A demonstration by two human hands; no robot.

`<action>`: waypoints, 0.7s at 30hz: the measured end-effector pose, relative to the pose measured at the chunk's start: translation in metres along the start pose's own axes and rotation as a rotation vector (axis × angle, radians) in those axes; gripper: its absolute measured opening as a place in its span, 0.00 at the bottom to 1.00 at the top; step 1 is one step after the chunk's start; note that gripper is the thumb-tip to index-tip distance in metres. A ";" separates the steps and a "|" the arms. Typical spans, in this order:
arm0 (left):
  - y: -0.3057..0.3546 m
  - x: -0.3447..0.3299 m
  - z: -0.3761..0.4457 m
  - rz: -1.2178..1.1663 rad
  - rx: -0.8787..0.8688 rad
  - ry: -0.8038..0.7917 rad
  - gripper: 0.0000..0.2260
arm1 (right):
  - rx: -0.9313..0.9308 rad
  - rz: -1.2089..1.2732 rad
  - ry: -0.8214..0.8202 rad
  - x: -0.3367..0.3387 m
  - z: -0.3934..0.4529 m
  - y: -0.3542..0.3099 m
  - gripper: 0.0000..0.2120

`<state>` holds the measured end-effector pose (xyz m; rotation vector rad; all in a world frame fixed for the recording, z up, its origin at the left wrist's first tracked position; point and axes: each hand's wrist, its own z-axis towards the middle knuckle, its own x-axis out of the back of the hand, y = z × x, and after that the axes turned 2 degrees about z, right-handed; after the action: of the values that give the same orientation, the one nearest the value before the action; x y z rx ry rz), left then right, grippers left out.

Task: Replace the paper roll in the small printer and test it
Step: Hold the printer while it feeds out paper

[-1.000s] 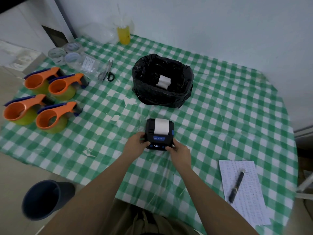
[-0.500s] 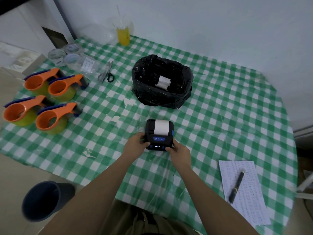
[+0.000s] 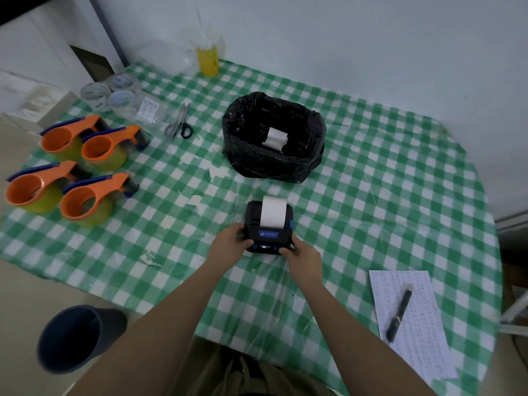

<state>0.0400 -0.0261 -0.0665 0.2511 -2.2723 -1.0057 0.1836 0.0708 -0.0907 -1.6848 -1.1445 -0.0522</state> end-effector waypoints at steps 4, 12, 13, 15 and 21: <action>-0.001 0.000 0.000 0.000 -0.001 0.000 0.17 | 0.005 -0.013 -0.004 0.001 0.000 0.000 0.19; -0.001 0.000 0.000 0.011 0.002 -0.001 0.18 | 0.017 -0.015 0.006 0.001 0.000 0.000 0.19; -0.001 0.000 0.000 0.010 0.004 -0.001 0.18 | 0.019 -0.016 0.008 0.001 0.000 0.000 0.19; -0.001 0.001 0.000 0.012 0.002 -0.001 0.18 | 0.014 -0.002 0.012 0.001 -0.001 0.000 0.19; -0.002 0.001 -0.001 0.014 -0.001 -0.002 0.18 | 0.014 0.008 0.007 0.000 0.000 0.001 0.20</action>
<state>0.0397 -0.0280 -0.0672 0.2331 -2.2720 -1.0003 0.1847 0.0708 -0.0913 -1.6757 -1.1305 -0.0457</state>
